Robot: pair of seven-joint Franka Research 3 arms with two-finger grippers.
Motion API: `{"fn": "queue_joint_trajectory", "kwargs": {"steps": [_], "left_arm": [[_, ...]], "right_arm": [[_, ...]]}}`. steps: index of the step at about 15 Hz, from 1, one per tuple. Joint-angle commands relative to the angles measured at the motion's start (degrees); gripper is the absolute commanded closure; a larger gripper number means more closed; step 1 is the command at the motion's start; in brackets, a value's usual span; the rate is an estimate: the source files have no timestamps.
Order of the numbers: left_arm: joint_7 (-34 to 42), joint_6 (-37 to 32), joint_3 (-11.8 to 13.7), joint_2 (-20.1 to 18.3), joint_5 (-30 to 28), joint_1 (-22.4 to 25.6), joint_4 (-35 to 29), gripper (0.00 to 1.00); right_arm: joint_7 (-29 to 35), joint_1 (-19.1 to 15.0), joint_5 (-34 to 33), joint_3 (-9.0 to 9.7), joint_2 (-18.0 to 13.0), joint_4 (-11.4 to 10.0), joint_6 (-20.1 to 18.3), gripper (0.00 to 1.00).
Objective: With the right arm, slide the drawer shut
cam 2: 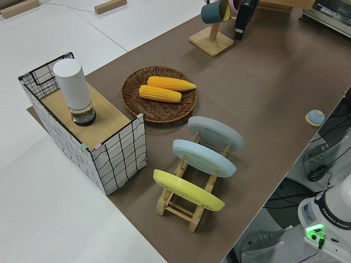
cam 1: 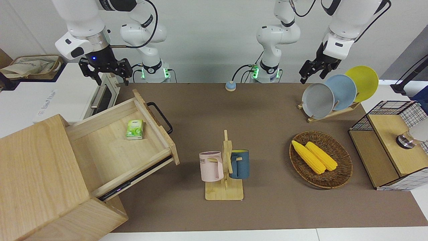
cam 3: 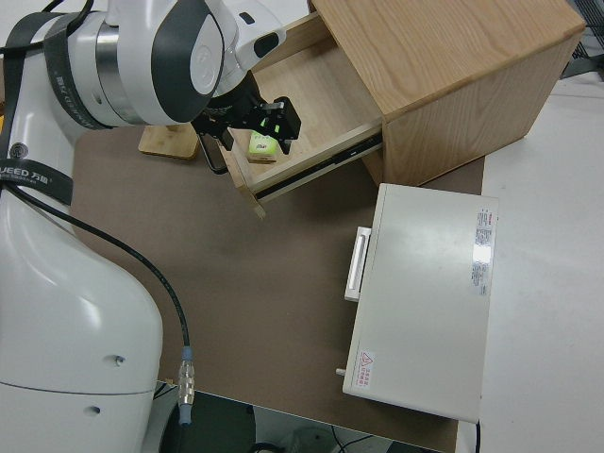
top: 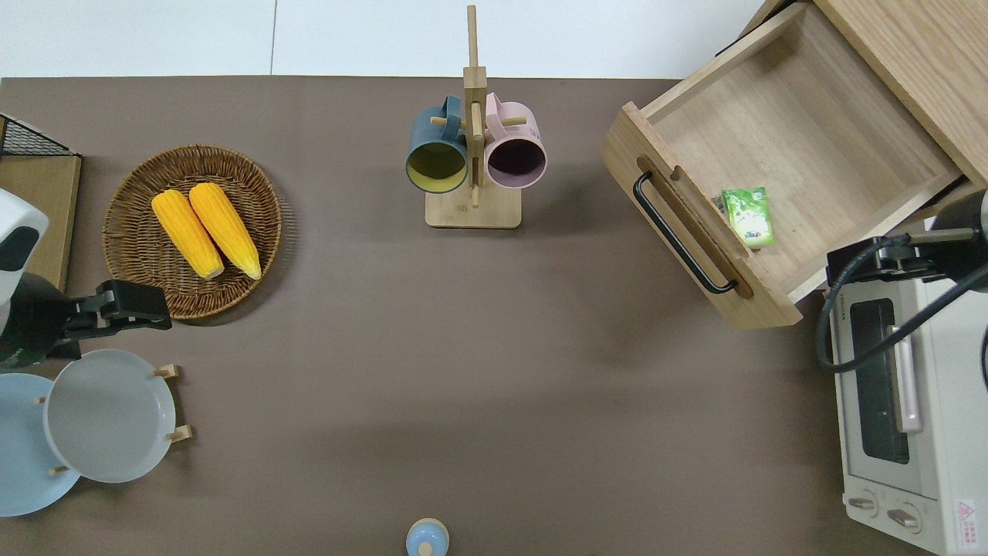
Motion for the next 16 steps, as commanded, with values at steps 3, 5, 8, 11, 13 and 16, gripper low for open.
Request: {"fn": "queue_joint_trajectory", "kwargs": {"steps": [3, 5, 8, 11, 13, 16], "left_arm": [[0.42, -0.97, 0.24, -0.47, -0.05, -0.01, 0.21, 0.01], [0.42, -0.89, 0.24, -0.47, -0.05, -0.01, 0.21, 0.01], [0.42, -0.89, 0.24, -0.47, -0.05, -0.01, 0.21, 0.01], [0.42, -0.89, 0.24, -0.47, -0.05, -0.01, 0.21, 0.01], [0.42, -0.89, 0.24, -0.47, -0.05, -0.01, 0.21, 0.01], [0.42, -0.89, 0.24, -0.47, -0.05, -0.01, 0.21, 0.01]], "right_arm": [[-1.26, -0.86, 0.86, 0.68, -0.28, 0.04, -0.12, 0.015], [-1.26, -0.77, 1.56, 0.85, -0.46, 0.04, -0.29, 0.017], [-1.26, -0.59, 1.74, 0.94, -0.55, 0.04, -0.29, 0.015], [-1.87, -0.86, 2.00, 0.77, -0.72, 0.04, -0.99, 0.015], [-2.23, -0.86, 3.57, 0.77, -0.72, -0.04, -1.87, 0.017], [-2.23, -0.94, 4.38, 0.59, -0.81, 0.04, -2.23, 0.133]]}}
